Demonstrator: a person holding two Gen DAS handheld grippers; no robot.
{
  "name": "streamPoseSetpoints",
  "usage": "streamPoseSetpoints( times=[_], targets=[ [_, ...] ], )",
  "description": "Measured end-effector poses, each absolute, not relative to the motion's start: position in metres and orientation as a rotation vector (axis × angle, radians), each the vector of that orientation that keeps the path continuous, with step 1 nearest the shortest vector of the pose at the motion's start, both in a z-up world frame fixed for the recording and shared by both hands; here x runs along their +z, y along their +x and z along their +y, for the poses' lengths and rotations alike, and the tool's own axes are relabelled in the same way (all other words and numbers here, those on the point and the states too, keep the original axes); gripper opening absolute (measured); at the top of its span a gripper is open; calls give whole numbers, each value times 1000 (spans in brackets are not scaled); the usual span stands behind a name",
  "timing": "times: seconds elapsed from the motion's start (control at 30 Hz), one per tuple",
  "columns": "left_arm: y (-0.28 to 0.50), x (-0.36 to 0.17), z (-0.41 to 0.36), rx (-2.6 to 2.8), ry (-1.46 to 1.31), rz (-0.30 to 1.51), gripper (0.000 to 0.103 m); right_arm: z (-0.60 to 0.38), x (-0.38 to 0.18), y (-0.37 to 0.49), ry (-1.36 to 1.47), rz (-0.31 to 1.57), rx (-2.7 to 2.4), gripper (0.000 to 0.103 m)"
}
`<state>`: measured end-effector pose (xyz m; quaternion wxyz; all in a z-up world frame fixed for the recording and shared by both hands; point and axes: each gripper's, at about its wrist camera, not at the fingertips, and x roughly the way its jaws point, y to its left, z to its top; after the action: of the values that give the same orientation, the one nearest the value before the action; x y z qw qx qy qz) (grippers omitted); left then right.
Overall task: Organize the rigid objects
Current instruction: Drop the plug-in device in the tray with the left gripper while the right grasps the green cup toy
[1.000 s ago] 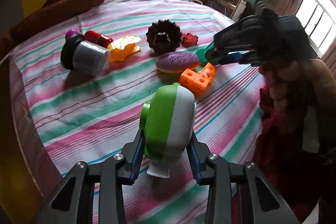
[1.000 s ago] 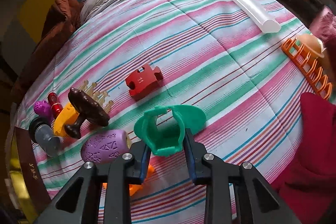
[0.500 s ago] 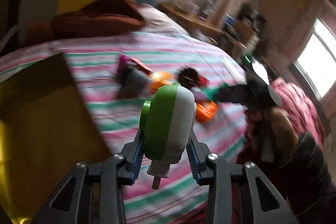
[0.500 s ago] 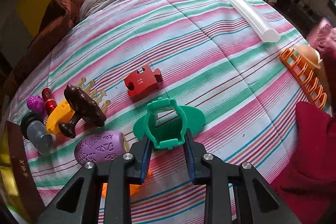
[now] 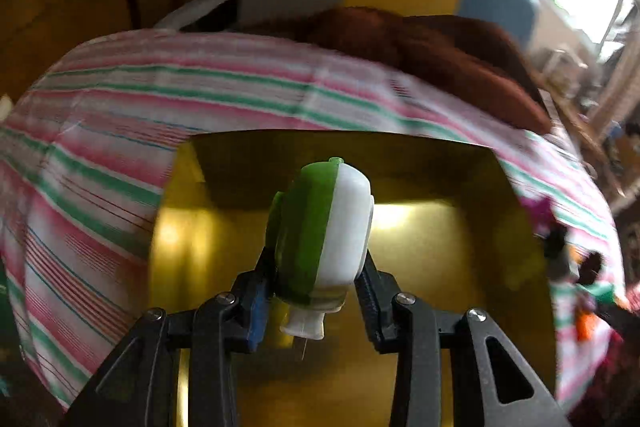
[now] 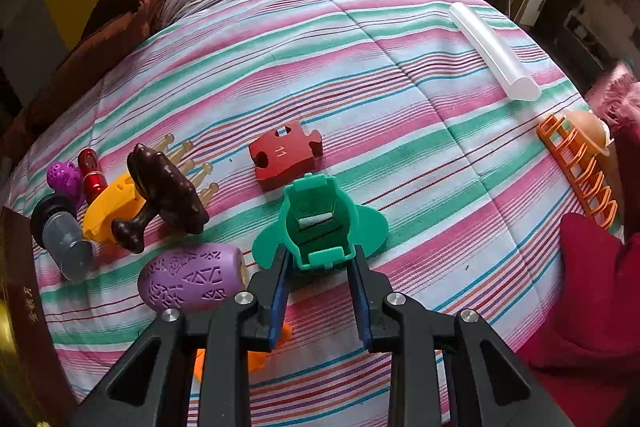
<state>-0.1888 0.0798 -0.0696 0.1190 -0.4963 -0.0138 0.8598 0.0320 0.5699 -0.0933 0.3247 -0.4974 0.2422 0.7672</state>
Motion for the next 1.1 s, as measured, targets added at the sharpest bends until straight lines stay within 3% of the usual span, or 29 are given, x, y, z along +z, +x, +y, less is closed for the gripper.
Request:
streamPoseSetpoints(
  times=[0.47, 1.1],
  targets=[
    [-216, -76, 72, 2593, -1449, -6, 41, 569, -95, 29, -1315, 605, 2013, 28],
    [-98, -30, 59, 2641, -1245, 69, 42, 564, -93, 28, -1318, 573, 2018, 24]
  ],
)
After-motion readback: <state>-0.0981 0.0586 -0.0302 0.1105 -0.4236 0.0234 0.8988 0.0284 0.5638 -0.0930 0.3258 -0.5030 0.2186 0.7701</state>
